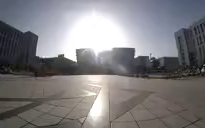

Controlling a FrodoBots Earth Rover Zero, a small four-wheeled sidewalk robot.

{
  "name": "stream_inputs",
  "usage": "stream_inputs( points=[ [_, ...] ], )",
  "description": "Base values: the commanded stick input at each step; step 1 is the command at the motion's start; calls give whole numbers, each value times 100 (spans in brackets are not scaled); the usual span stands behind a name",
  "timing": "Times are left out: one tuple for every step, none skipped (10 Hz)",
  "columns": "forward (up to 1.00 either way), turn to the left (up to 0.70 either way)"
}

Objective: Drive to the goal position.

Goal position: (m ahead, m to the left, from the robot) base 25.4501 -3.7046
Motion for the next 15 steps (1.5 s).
stream_inputs(
  points=[
    [100,4],
    [100,4],
    [100,4],
    [100,4],
    [100,4],
    [100,4],
    [100,4],
    [100,4],
    [100,4],
    [100,4],
    [100,4],
    [100,4],
    [100,4],
    [100,4],
    [100,4]
  ],
)
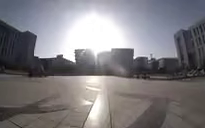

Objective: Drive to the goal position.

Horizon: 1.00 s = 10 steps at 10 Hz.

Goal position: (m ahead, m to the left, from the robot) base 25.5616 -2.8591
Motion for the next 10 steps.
stream_inputs(
  points=[
    [100,4],
    [100,4],
    [100,4],
    [100,4],
    [100,4],
    [100,4],
    [100,4],
    [100,4],
    [100,4],
    [100,4]
  ],
)
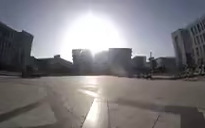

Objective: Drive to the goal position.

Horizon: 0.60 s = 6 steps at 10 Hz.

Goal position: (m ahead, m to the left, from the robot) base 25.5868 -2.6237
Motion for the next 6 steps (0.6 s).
stream_inputs(
  points=[
    [100,4],
    [100,4],
    [100,4],
    [100,4],
    [100,4],
    [100,4]
  ],
)
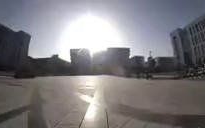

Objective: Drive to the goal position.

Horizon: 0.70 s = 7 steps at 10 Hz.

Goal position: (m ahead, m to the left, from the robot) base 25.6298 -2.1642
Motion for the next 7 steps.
stream_inputs(
  points=[
    [100,4],
    [100,4],
    [100,4],
    [100,4],
    [100,4],
    [100,4],
    [100,4]
  ],
)
